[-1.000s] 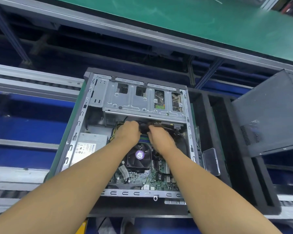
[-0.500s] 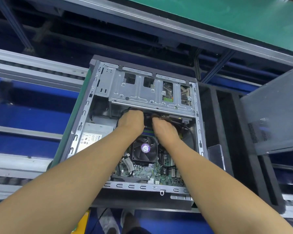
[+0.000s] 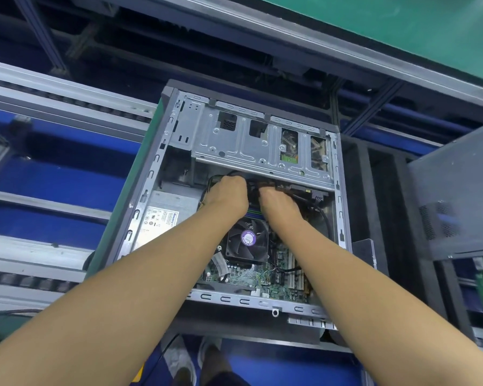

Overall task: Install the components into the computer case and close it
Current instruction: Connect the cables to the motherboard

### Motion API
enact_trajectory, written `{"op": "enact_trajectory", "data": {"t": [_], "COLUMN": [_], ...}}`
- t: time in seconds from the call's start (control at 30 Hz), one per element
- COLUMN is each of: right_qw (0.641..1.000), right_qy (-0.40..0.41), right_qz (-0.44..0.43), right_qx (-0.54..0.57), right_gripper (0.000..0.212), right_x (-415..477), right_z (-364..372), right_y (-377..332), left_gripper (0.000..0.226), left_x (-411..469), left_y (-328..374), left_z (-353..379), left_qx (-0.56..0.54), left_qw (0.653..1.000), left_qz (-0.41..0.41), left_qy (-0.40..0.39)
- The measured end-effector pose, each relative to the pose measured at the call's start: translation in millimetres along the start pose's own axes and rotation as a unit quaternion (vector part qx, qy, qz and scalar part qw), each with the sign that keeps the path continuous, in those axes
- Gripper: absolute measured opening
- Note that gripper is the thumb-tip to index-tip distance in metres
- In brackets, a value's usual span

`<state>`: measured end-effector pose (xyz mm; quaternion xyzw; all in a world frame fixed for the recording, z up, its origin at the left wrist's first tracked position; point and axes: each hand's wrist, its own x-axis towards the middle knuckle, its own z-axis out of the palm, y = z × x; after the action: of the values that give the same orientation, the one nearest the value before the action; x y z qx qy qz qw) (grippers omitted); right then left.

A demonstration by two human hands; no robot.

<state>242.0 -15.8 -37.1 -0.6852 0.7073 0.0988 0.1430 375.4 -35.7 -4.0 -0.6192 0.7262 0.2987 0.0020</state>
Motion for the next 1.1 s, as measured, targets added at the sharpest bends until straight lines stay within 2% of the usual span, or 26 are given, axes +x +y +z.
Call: {"op": "enact_trajectory", "data": {"t": [0.13,0.27,0.4,0.5,0.77,0.97,1.1], "right_qw": [1.000,0.999,0.999,1.000,0.999,0.999,0.998], "right_qy": [-0.025,-0.016,-0.003,0.001,-0.018,0.009,-0.002], "right_qz": [-0.003,0.019,0.028,0.027,-0.022,-0.035,-0.040], "right_qx": [0.006,0.033,0.019,0.006,-0.023,-0.039,-0.039], "right_gripper": [0.010,0.010,0.016,0.022,0.032,0.037,0.037], "right_x": [0,-4,-7,-9,-9,-11,-10], "right_z": [-3,-3,-1,0,-7,-6,-8], "right_y": [-1,0,-3,-3,-2,-2,-2], "left_gripper": [0.014,0.012,0.014,0.017,0.015,0.037,0.033], "left_x": [-2,-6,-8,-5,-2,1,4], "left_y": [-1,-1,-1,0,1,1,1], "left_z": [0,-1,-2,-6,-3,4,6], "left_qx": [-0.003,-0.001,-0.005,-0.014,-0.001,0.108,0.137], "left_qw": [1.000,1.000,1.000,0.999,0.997,0.988,0.983], "left_qz": [0.000,0.002,-0.001,0.007,-0.014,0.033,0.040], "left_qy": [-0.010,-0.015,-0.009,0.034,0.075,0.102,0.120]}}
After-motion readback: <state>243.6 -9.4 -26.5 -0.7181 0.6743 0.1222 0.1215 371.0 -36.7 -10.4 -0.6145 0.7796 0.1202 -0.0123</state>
